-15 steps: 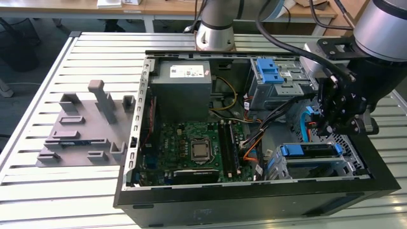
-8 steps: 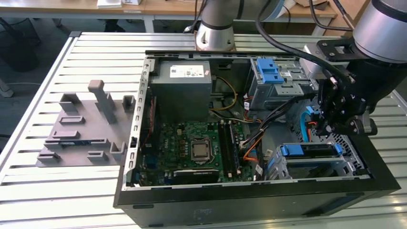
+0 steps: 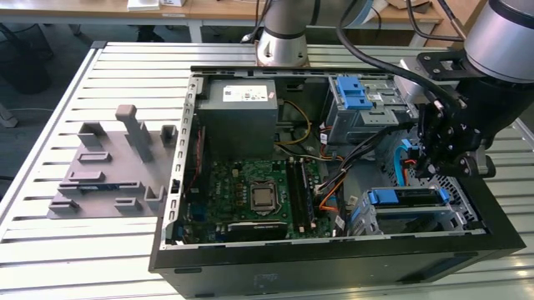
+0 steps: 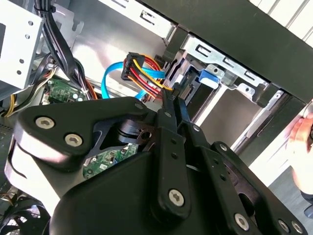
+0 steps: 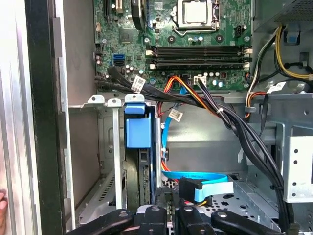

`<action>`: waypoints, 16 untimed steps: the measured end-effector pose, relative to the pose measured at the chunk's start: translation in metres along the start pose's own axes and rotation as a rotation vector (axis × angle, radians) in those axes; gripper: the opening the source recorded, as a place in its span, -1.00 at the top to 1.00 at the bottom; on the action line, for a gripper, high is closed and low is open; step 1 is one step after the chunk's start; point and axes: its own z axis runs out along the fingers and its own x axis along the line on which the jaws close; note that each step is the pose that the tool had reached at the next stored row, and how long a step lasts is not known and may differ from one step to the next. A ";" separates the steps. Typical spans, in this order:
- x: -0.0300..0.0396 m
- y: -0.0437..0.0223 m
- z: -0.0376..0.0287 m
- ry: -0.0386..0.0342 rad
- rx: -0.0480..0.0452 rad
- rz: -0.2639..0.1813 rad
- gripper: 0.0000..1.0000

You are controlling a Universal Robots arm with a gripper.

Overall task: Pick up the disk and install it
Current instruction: 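Insert the first disk wire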

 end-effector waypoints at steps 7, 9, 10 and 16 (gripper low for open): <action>0.0000 -0.0002 0.0016 -0.0059 -0.0317 0.018 0.68; 0.0004 -0.0003 0.0022 -0.0056 -0.0317 0.034 0.68; 0.0010 -0.0003 0.0023 -0.0051 -0.0318 0.041 0.68; 0.0029 -0.0004 0.0026 -0.0048 -0.0318 0.043 0.68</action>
